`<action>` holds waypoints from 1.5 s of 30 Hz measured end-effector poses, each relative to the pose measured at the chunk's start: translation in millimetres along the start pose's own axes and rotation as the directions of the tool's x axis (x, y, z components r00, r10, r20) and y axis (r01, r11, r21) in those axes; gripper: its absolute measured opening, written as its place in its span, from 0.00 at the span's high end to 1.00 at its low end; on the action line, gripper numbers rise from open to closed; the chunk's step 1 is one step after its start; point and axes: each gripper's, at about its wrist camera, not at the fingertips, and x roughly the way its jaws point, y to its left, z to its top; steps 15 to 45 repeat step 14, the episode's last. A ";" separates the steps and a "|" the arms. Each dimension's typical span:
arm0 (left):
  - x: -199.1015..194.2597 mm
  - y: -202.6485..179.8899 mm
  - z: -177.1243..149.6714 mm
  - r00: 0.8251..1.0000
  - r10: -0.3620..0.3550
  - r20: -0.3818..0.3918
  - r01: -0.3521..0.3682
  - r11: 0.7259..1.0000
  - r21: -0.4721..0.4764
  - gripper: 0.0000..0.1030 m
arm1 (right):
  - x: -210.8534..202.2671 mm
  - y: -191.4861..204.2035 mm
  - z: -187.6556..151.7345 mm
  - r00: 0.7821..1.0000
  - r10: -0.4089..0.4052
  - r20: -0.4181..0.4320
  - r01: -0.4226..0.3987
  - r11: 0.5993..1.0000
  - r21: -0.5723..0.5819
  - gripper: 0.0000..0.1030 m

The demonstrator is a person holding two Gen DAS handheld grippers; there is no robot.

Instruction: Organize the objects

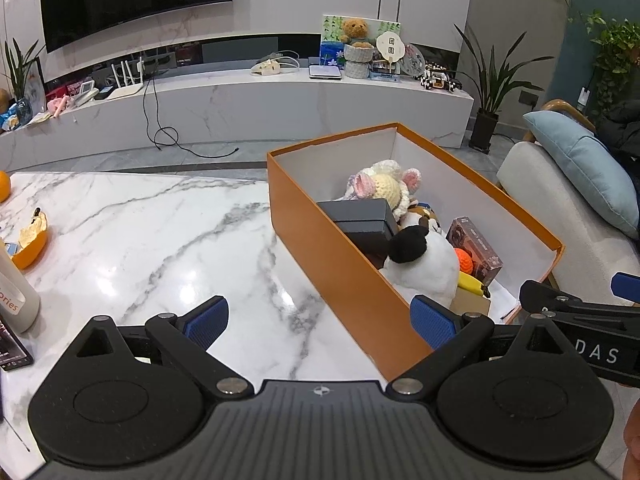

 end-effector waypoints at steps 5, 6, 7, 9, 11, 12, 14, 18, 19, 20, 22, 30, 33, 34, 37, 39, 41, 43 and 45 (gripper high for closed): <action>-1.2 -0.6 -0.8 1.000 -0.008 0.000 0.008 1.000 0.001 0.00 | 1.7 0.4 -1.0 1.000 -0.006 -0.011 0.006 1.000 -0.004 0.01; -1.3 -0.9 -0.9 1.000 -0.008 0.000 0.008 1.000 0.001 0.00 | 1.7 0.6 -1.2 1.000 -0.007 -0.011 0.007 1.000 -0.004 0.01; -1.5 -1.0 -1.0 1.000 -0.008 0.000 0.008 1.000 0.001 0.00 | 1.3 0.9 -1.2 1.000 -0.008 -0.011 0.008 1.000 -0.005 0.01; -1.5 -1.1 -1.0 1.000 -0.007 0.000 0.007 1.000 0.001 0.00 | 1.3 1.1 -1.3 1.000 -0.007 -0.012 0.007 1.000 -0.004 0.01; -1.8 -0.9 -0.8 1.000 -0.005 0.001 0.005 1.000 0.000 0.00 | 1.2 0.9 -1.5 1.000 -0.007 -0.012 0.007 1.000 -0.004 0.01; -2.2 -1.2 -1.1 1.000 -0.004 0.003 0.004 1.000 0.000 0.00 | 1.2 1.1 -1.6 1.000 -0.007 -0.011 0.007 1.000 -0.005 0.01; -2.2 -1.4 -1.2 1.000 -0.002 0.002 0.002 1.000 0.001 0.00 | 1.1 1.3 -1.6 1.000 -0.007 -0.012 0.007 1.000 -0.004 0.01; -2.2 -1.4 -1.2 1.000 -0.002 0.002 0.002 1.000 0.001 0.00 | 1.1 1.3 -1.6 1.000 -0.007 -0.012 0.007 1.000 -0.004 0.01; -2.2 -1.4 -1.2 1.000 -0.002 0.002 0.002 1.000 0.001 0.00 | 1.1 1.3 -1.6 1.000 -0.007 -0.012 0.007 1.000 -0.004 0.01; -2.2 -1.4 -1.2 1.000 -0.002 0.002 0.002 1.000 0.001 0.00 | 1.1 1.3 -1.6 1.000 -0.007 -0.012 0.007 1.000 -0.004 0.01; -2.2 -1.4 -1.2 1.000 -0.002 0.002 0.002 1.000 0.001 0.00 | 1.1 1.3 -1.6 1.000 -0.007 -0.012 0.007 1.000 -0.004 0.01; -2.2 -1.4 -1.2 1.000 -0.002 0.002 0.002 1.000 0.001 0.00 | 1.1 1.3 -1.6 1.000 -0.007 -0.012 0.007 1.000 -0.004 0.01; -2.2 -1.4 -1.2 1.000 -0.002 0.002 0.002 1.000 0.001 0.00 | 1.1 1.3 -1.6 1.000 -0.007 -0.012 0.007 1.000 -0.004 0.01; -2.2 -1.4 -1.2 1.000 -0.002 0.002 0.002 1.000 0.001 0.00 | 1.1 1.3 -1.6 1.000 -0.007 -0.012 0.007 1.000 -0.004 0.01; -2.2 -1.4 -1.2 1.000 -0.002 0.002 0.002 1.000 0.001 0.00 | 1.1 1.3 -1.6 1.000 -0.007 -0.012 0.007 1.000 -0.004 0.01; -2.2 -1.4 -1.2 1.000 -0.002 0.002 0.002 1.000 0.001 0.00 | 1.1 1.3 -1.6 1.000 -0.007 -0.012 0.007 1.000 -0.004 0.01; -2.2 -1.4 -1.2 1.000 -0.002 0.002 0.002 1.000 0.001 0.00 | 1.1 1.3 -1.6 1.000 -0.007 -0.012 0.007 1.000 -0.004 0.01; -2.2 -1.4 -1.2 1.000 -0.002 0.002 0.002 1.000 0.001 0.00 | 1.1 1.3 -1.6 1.000 -0.007 -0.012 0.007 1.000 -0.004 0.01; -2.2 -1.4 -1.2 1.000 -0.002 0.002 0.002 1.000 0.001 0.00 | 1.1 1.3 -1.6 1.000 -0.007 -0.012 0.007 1.000 -0.004 0.01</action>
